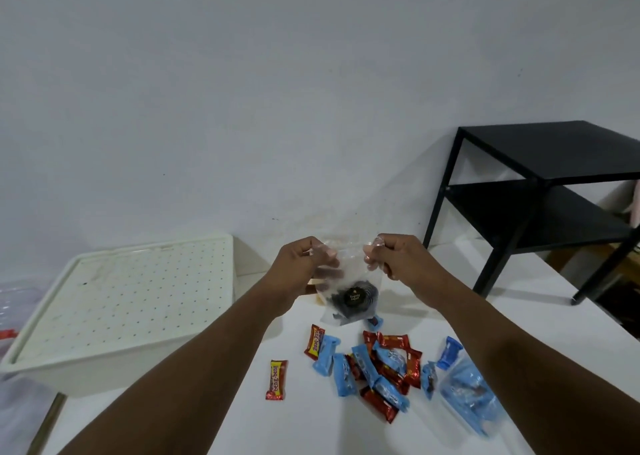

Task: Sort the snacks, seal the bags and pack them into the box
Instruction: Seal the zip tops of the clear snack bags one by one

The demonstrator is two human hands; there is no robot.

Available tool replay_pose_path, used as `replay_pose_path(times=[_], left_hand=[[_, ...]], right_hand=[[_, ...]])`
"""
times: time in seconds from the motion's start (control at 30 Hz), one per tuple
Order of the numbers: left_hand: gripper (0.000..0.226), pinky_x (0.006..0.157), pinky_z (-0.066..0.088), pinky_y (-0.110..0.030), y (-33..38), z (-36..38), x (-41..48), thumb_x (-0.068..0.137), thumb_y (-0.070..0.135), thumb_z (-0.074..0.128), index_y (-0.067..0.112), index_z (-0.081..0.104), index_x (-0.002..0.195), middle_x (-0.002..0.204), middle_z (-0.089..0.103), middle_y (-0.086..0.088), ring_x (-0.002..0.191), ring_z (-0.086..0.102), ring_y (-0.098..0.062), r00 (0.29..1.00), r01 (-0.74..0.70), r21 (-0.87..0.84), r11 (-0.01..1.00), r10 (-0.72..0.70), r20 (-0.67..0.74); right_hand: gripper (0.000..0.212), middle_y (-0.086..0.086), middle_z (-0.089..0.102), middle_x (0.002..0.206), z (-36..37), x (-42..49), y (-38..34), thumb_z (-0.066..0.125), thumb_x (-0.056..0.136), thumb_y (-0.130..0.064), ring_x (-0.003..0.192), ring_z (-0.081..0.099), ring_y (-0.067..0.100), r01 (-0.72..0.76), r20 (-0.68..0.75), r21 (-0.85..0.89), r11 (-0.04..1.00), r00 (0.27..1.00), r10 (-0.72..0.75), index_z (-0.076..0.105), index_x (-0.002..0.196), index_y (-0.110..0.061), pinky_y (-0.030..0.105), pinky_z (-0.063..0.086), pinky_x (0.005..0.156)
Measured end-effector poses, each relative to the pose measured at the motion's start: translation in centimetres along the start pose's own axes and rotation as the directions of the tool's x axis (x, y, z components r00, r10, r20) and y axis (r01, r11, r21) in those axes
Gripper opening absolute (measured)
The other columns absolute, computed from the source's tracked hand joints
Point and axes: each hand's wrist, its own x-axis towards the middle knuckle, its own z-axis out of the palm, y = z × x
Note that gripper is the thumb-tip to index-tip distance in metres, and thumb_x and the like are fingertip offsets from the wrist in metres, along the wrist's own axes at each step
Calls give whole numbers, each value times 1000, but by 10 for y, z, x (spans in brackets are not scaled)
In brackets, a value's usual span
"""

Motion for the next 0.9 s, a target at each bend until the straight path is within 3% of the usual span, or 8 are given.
replay_pose_path(times=[0.13, 0.3, 0.43, 0.57, 0.73, 0.9], left_hand=[[16, 83, 53, -41, 7, -2, -1, 94, 10, 66, 11, 56, 81, 84, 71, -9, 98, 75, -32, 999, -25, -6, 1000, 25, 38], [14, 83, 52, -41, 8, 1, -4, 94, 15, 67, 11, 61, 82, 86, 73, -10, 96, 75, -32, 997, -47, 10, 999, 47, 68], [11, 88, 53, -46, 3, 3, -7, 96, 15, 64, 4, 66, 97, 92, 74, -15, 93, 75, -35, 999, -44, -80, 996, 42, -18], [14, 85, 56, -47, 5, -4, -12, 95, 13, 65, 8, 60, 83, 83, 72, -13, 93, 75, -37, 996, -69, -130, 989, 61, -70], [17, 84, 58, -46, 13, -8, -17, 96, 11, 64, 8, 59, 80, 88, 70, -20, 94, 74, -37, 993, -117, -56, 992, 115, -35], [15, 79, 58, -42, 14, -9, -22, 97, 15, 63, 8, 63, 85, 85, 73, -12, 96, 74, -38, 999, -38, -77, 996, 40, 23]], right_hand=[[19, 0, 69, 73, 1, -3, -6, 65, 94, -25, 54, 50, -3, -1, 17, 8, 1000, 1000, 1, 73, 82, -13, 9, 36, 52], [23, -1, 66, 68, 4, -5, -13, 69, 90, -27, 65, 47, 17, 48, -21, -43, 998, 999, -49, 69, 76, -9, 27, 38, 62], [25, 2, 62, 69, 6, -5, -20, 68, 91, -27, 65, 49, 11, 70, -63, -84, 994, 995, -75, 67, 76, -7, 23, 39, 63], [22, 1, 63, 70, 7, -6, -17, 68, 91, -29, 69, 53, 13, 25, -51, -40, 999, 998, -27, 70, 78, -12, 23, 42, 64], [19, -9, 66, 65, 15, -8, -22, 73, 87, -33, 60, 56, -2, 60, 21, -112, 992, 998, -58, 75, 80, -15, 13, 45, 59], [21, 12, 61, 71, 18, -3, -30, 75, 86, -23, 66, 52, 9, 147, 47, -157, 977, 989, -142, 70, 76, -5, 27, 44, 67]])
